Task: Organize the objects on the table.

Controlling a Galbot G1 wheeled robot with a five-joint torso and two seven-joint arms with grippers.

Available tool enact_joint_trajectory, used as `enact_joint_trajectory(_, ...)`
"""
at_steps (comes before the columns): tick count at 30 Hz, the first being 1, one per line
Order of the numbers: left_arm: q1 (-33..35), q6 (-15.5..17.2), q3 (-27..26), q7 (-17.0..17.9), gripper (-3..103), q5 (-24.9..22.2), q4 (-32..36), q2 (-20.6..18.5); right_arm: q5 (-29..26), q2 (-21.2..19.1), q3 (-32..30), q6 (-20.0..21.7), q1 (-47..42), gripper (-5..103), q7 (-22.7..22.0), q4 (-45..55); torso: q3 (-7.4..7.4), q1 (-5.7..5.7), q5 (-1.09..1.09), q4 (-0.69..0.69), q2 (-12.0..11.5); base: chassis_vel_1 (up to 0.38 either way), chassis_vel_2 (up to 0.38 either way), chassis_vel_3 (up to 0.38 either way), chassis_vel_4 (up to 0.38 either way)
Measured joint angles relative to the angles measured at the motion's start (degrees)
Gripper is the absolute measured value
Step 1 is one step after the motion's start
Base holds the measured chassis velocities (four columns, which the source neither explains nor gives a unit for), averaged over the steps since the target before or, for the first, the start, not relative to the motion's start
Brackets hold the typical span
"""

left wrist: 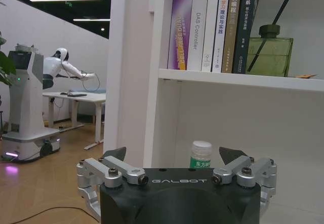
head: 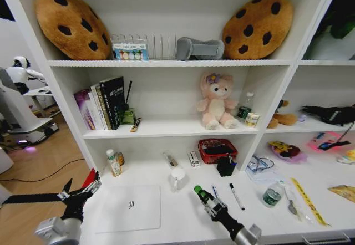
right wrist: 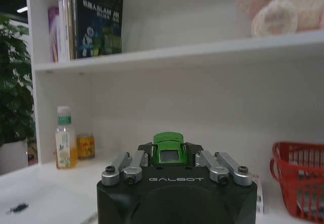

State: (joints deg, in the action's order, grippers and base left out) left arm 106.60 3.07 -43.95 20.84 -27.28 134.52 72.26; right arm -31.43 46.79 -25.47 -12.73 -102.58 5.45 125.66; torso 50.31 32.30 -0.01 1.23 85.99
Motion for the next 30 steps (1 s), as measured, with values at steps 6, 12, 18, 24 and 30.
enact_joint_trajectory(6, -0.1, 0.0, 0.0, -0.1, 100, 0.3, -0.1, 0.2, -6.2, -3.0, -3.5, 3.4, 2.5, 35, -1.6, 6.0, 0.00, 0.00, 0.00, 0.00, 0.0, 0.000, 0.000, 0.000, 0.000)
enact_joint_trajectory(12, 0.8, -0.2, -0.5, -0.7, 100, 0.7, 0.7, 0.1, -21.5, -10.0, -6.7, 11.0, 16.9, 35, -5.4, 10.8, 0.00, 0.00, 0.01, -0.01, 0.0, 0.000, 0.000, 0.000, 0.000)
enact_joint_trajectory(18, 1.1, -0.2, -0.8, -0.9, 100, 0.7, 1.1, -0.3, -30.8, -13.3, 2.9, 16.7, 36.8, 33, -10.2, 8.8, 0.01, 0.00, 0.01, -0.02, 0.0, 0.000, 0.000, 0.000, 0.000)
enact_joint_trajectory(24, 1.7, -0.1, -0.8, -0.8, 100, 1.1, 1.3, 0.2, -36.3, -11.6, 18.3, 19.6, 57.0, 33, -14.6, 1.6, 0.01, 0.01, 0.02, 0.00, 0.0, 0.000, 0.000, 0.000, 0.000)
enact_joint_trajectory(30, 2.0, 0.0, -0.9, -0.8, 100, 1.2, 1.6, 0.4, -37.8, -8.5, 30.9, 20.1, 71.3, 33, -15.9, -6.7, 0.01, 0.00, 0.01, 0.00, 0.0, 0.000, 0.000, 0.000, 0.000)
